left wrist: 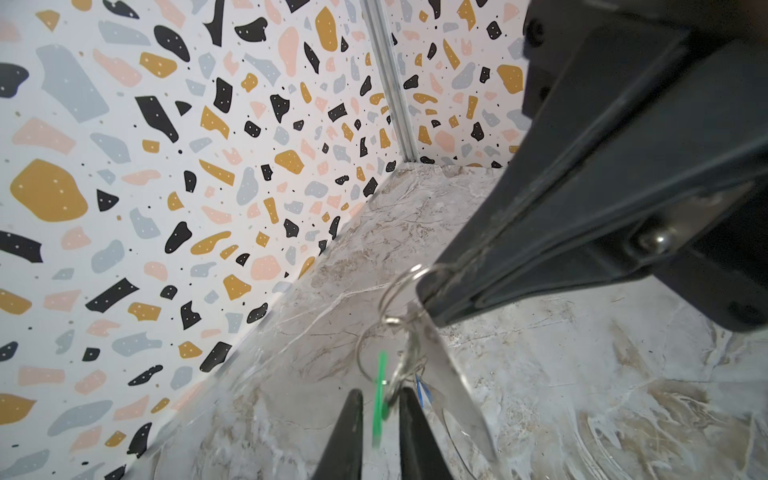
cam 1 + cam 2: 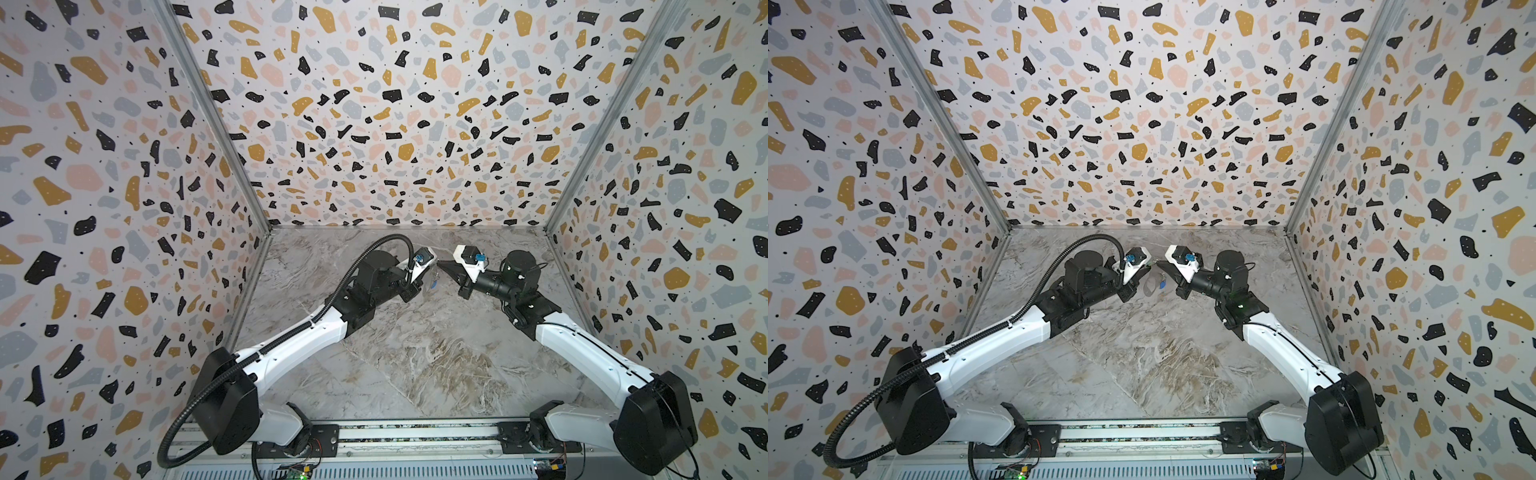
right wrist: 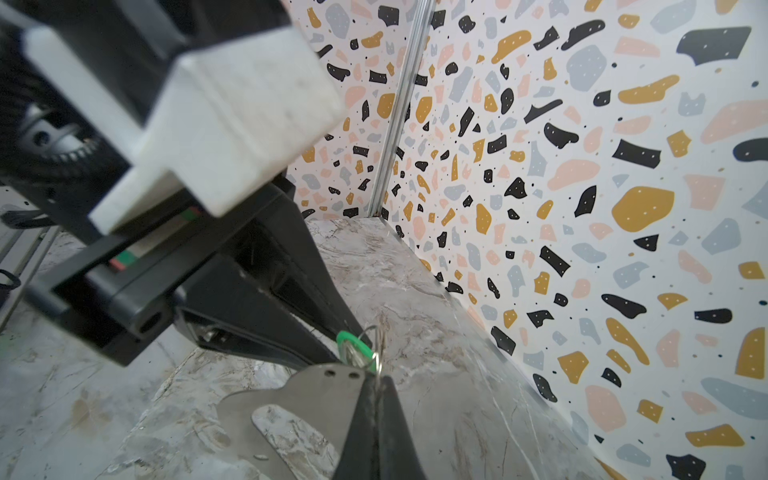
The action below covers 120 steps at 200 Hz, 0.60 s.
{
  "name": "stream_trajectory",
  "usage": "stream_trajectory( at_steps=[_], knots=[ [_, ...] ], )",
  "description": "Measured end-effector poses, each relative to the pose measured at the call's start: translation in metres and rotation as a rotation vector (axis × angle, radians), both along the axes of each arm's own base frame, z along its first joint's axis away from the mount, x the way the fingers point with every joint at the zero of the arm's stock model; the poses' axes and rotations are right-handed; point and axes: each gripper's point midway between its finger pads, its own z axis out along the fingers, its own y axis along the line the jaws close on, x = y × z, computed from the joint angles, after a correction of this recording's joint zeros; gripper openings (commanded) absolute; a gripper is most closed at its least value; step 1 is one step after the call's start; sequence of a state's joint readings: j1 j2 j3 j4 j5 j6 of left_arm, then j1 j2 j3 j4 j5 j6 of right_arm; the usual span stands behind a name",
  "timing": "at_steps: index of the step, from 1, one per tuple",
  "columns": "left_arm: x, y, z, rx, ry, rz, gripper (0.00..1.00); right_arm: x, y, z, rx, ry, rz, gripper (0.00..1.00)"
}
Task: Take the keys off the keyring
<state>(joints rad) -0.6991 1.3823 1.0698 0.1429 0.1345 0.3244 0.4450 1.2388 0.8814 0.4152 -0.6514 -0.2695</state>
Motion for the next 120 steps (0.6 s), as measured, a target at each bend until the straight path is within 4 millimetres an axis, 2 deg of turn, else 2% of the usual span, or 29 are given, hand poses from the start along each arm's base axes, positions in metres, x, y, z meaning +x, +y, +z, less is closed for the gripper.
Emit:
stream_trajectory(
  at_steps=[23,46,71,120],
  knots=[
    [-0.002,0.019,0.009,-0.026,-0.013,0.016,0.29,-0.003,0.0,0.006,0.007,-0.04,0.034,0.0],
    [-0.006,0.03,0.028,-0.058,-0.055,0.013,0.29,-0.004,0.001,0.005,0.01,-0.06,0.077,0.0],
    [-0.013,0.027,0.038,-0.071,-0.079,-0.033,0.29,-0.006,0.005,0.0,0.01,-0.063,0.131,0.0],
    [-0.018,0.01,0.035,-0.044,-0.07,-0.139,0.29,-0.015,0.011,-0.006,0.013,-0.063,0.224,0.0]
  ],
)
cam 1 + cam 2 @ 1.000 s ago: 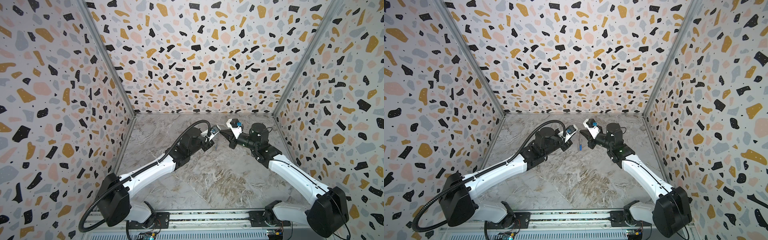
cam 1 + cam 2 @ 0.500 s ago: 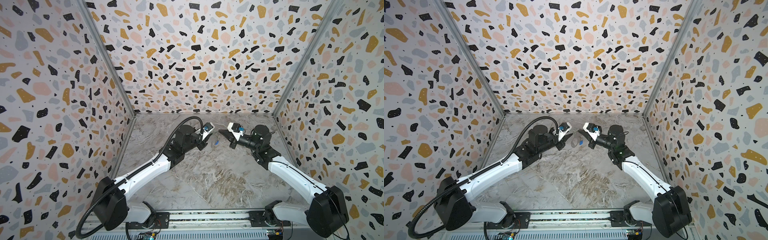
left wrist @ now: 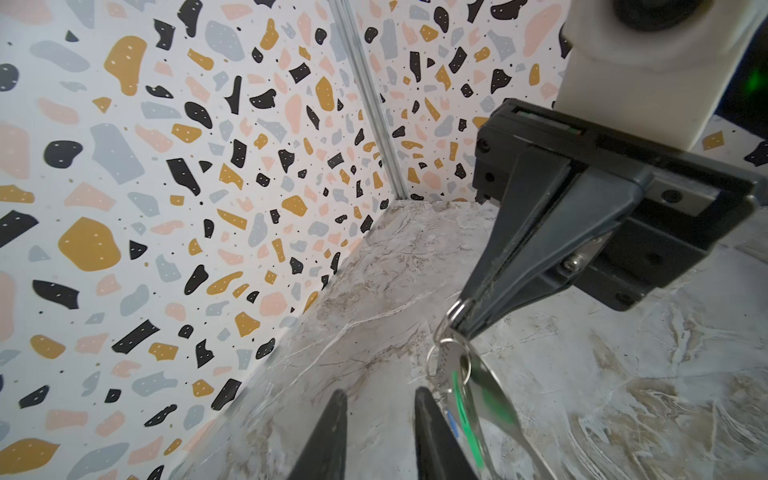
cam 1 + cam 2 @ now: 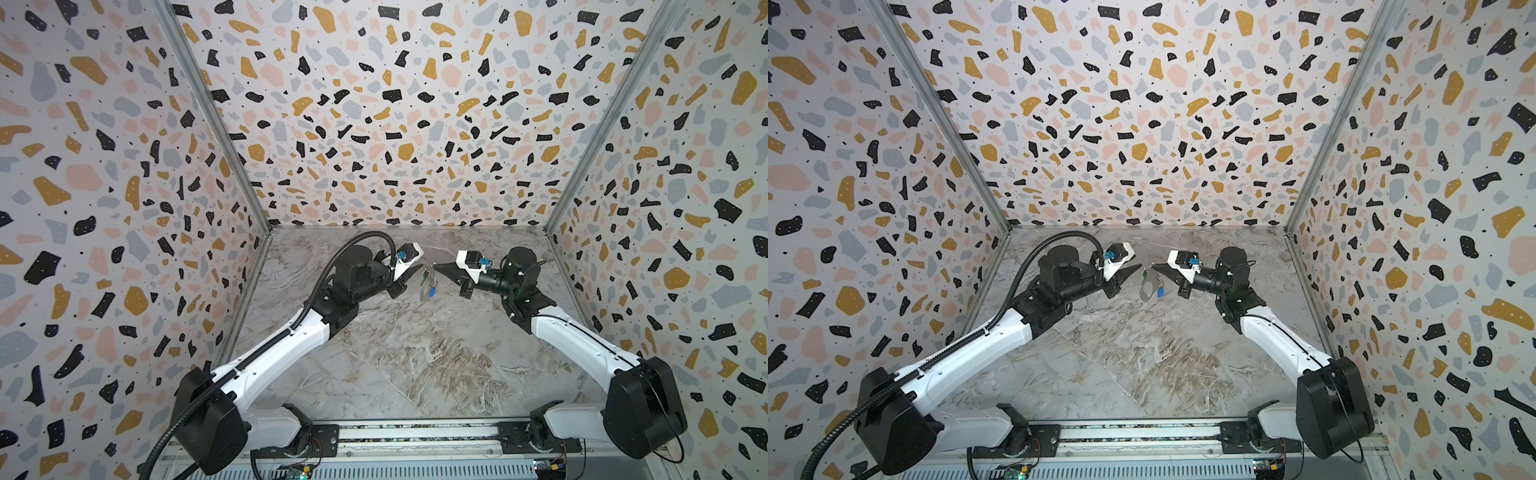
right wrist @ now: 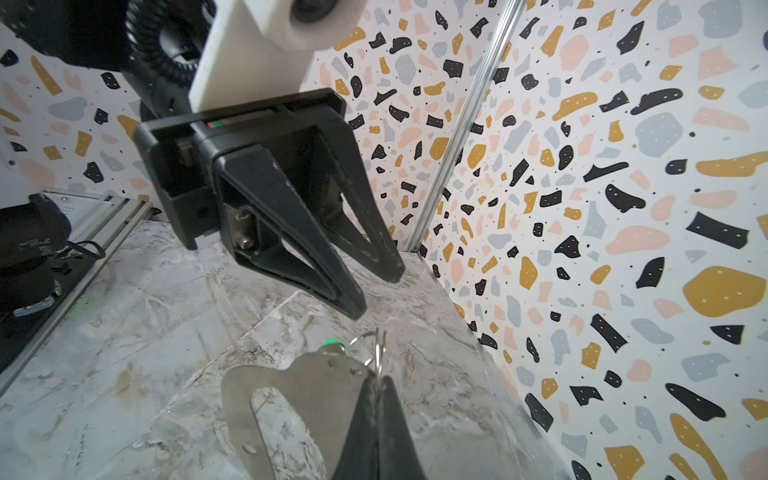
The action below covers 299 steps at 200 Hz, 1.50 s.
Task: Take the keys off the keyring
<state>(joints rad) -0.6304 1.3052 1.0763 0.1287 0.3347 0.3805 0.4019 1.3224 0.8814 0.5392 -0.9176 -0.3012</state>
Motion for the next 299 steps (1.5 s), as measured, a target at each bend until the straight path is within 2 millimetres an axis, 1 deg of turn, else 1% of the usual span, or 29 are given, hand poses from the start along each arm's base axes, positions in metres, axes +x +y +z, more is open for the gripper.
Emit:
stream_trajectory(
  at_steps=[41,86,124,171,205,299],
  knots=[
    [-0.009,-0.008,0.003,0.006,-0.018,-0.078,0.27,-0.005,0.002,-0.001,-0.002,-0.001,0.036,0.0],
    [-0.017,-0.012,-0.004,0.028,-0.004,-0.132,0.25,-0.009,0.003,-0.001,-0.002,-0.011,0.058,0.0],
    [-0.019,-0.015,-0.006,0.035,-0.004,-0.156,0.2,-0.012,0.003,0.0,-0.002,-0.019,0.074,0.0],
    [-0.02,-0.017,-0.004,0.035,-0.01,-0.175,0.2,-0.013,0.003,0.0,-0.004,-0.029,0.081,0.0],
    [-0.023,-0.019,-0.004,0.034,-0.012,-0.19,0.16,-0.013,0.003,0.0,-0.006,-0.038,0.086,0.0],
    [-0.028,-0.022,-0.006,0.048,-0.022,-0.21,0.02,-0.015,0.002,-0.002,-0.015,-0.053,0.098,0.0]
  ],
)
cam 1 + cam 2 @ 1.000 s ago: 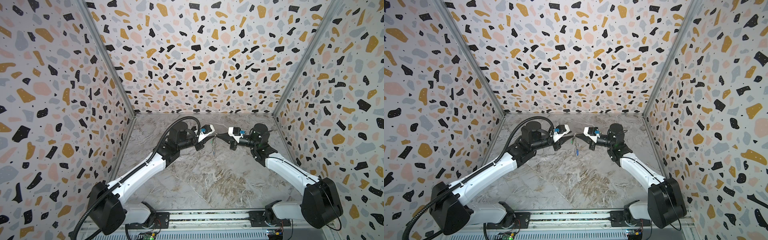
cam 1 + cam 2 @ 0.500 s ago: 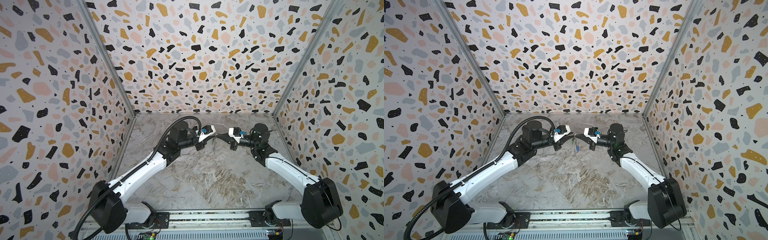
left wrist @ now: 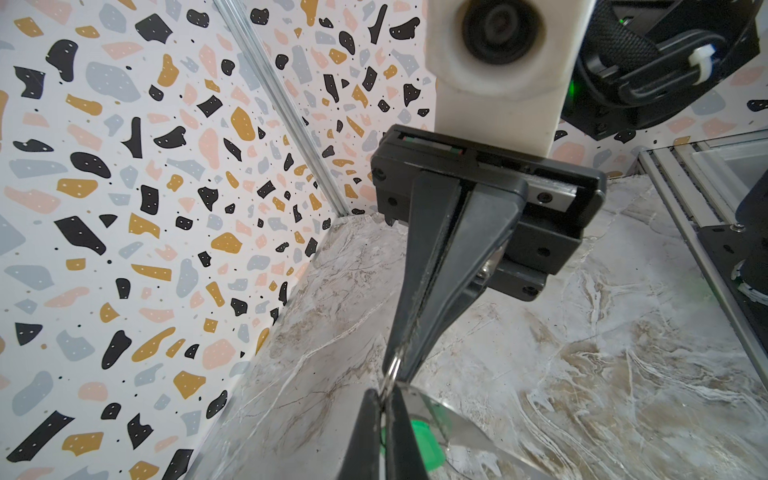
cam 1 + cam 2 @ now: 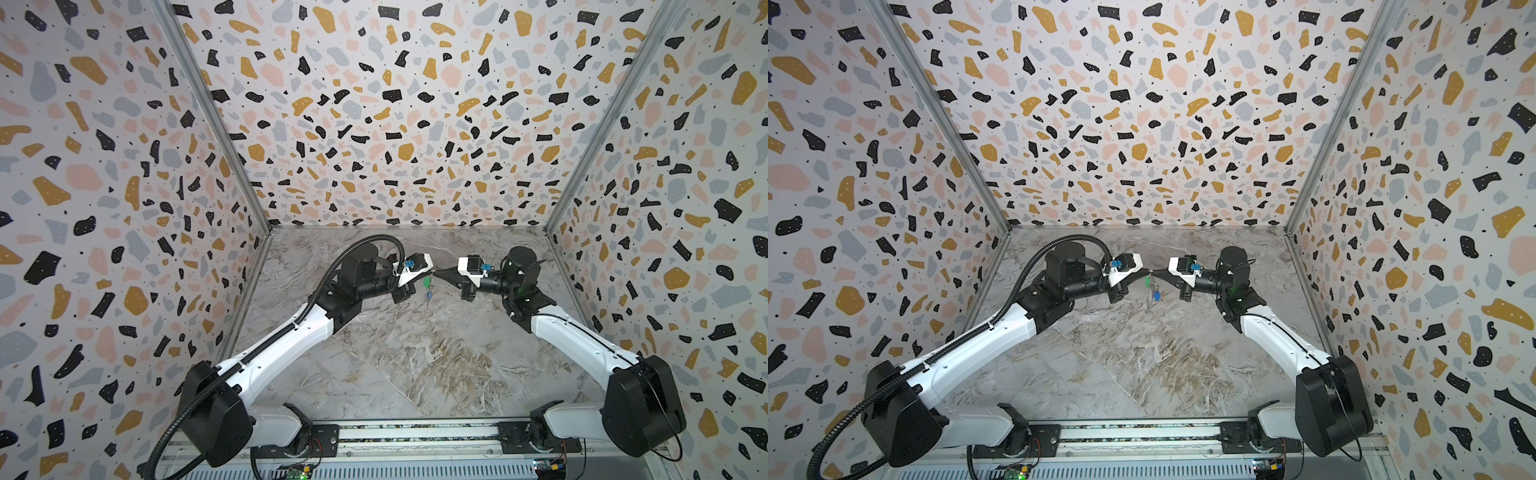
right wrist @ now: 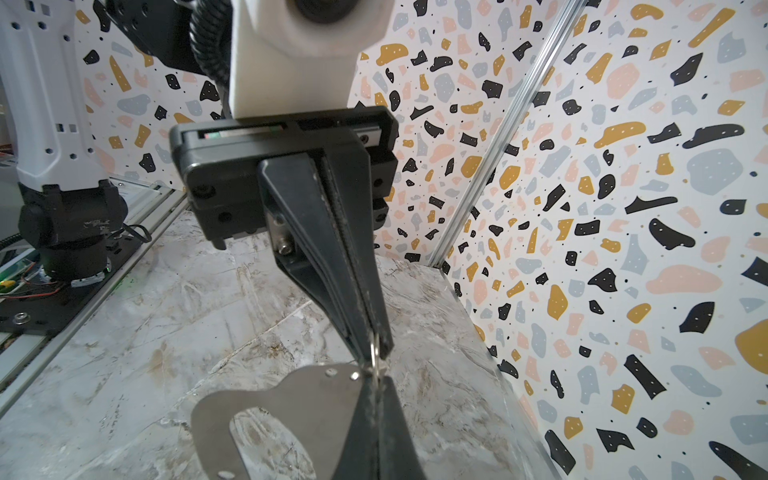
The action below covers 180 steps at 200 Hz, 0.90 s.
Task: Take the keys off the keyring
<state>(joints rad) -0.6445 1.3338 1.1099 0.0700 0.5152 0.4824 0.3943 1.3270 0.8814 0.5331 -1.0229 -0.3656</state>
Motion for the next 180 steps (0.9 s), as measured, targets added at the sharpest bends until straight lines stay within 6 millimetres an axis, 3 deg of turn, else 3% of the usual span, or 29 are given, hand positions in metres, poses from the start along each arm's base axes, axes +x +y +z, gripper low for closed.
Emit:
stream_trajectory(
  at_steps=[13,37,59,118,180],
  knots=[
    [0.0,0.0,0.0,0.001,0.0,-0.001,0.0,0.0,0.0,0.0,-0.001,-0.002,0.0,0.0],
    [0.0,0.0,-0.001,0.008,0.006,-0.002,0.0,0.001,-0.001,-0.001,-0.007,-0.018,-0.008,0.23],
    [0.001,-0.004,-0.002,0.033,0.023,0.001,0.0,0.006,-0.004,-0.004,-0.039,-0.043,-0.065,0.32],
    [0.02,-0.01,0.002,0.202,0.011,0.082,0.0,0.016,-0.032,0.013,-0.143,-0.227,-0.314,0.31],
    [0.017,-0.007,-0.015,0.332,0.021,0.091,0.0,0.014,-0.028,0.004,-0.184,-0.184,-0.264,0.23]
  ],
)
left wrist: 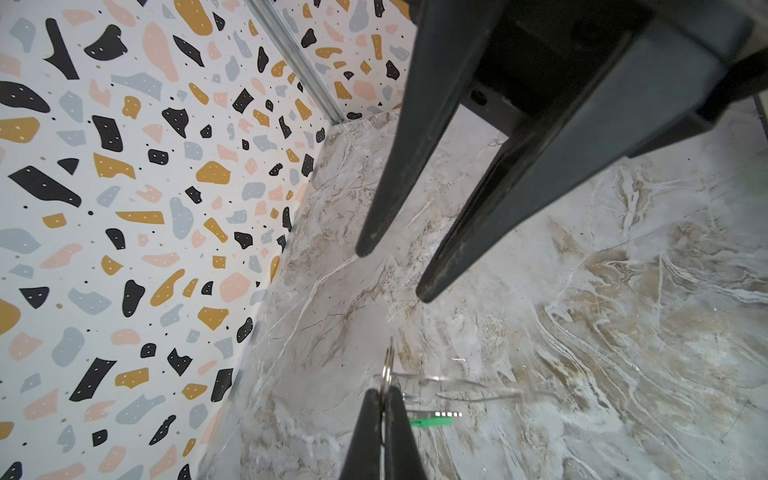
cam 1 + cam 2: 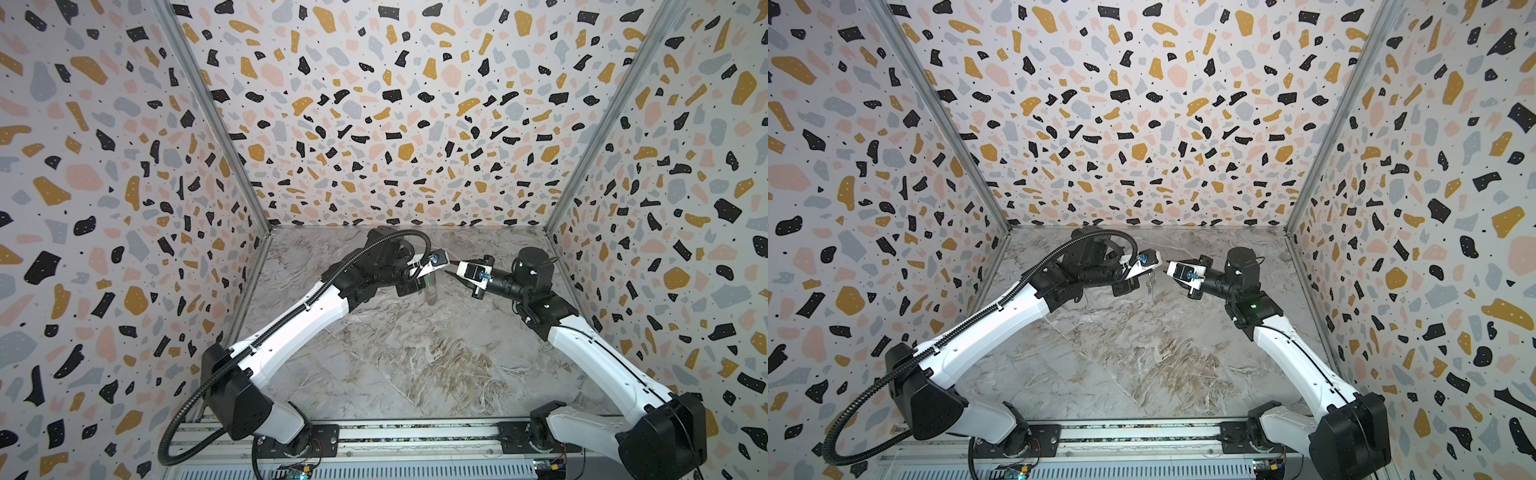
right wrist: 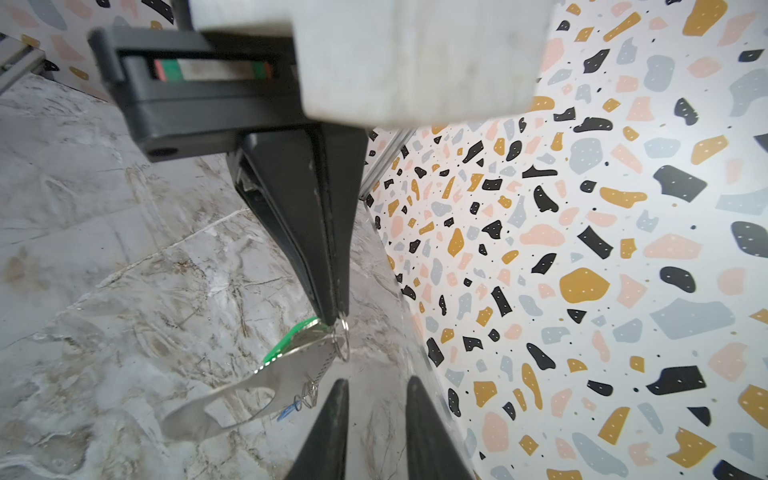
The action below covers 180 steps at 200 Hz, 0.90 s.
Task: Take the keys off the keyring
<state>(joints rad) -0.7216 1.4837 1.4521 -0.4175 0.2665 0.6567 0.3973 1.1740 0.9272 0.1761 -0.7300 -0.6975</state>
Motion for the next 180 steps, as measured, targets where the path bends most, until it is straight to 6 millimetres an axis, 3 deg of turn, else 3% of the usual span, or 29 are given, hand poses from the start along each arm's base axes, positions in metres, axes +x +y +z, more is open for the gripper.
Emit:
stream_trajectory(
  at_steps=[43,85,180],
  knots=[
    [-0.004,0.002,-0.007,0.033,0.011,-0.004,0.0,-0.006,0.01,-0.013,0.014,0.1,0.085,0.22],
    [-0.006,-0.001,-0.007,0.031,0.009,-0.01,0.0,-0.011,0.014,-0.012,0.045,0.15,0.128,0.2],
    [-0.01,-0.003,-0.004,0.011,0.005,-0.032,0.0,-0.004,0.018,-0.015,0.08,0.21,0.13,0.15]
  ],
)
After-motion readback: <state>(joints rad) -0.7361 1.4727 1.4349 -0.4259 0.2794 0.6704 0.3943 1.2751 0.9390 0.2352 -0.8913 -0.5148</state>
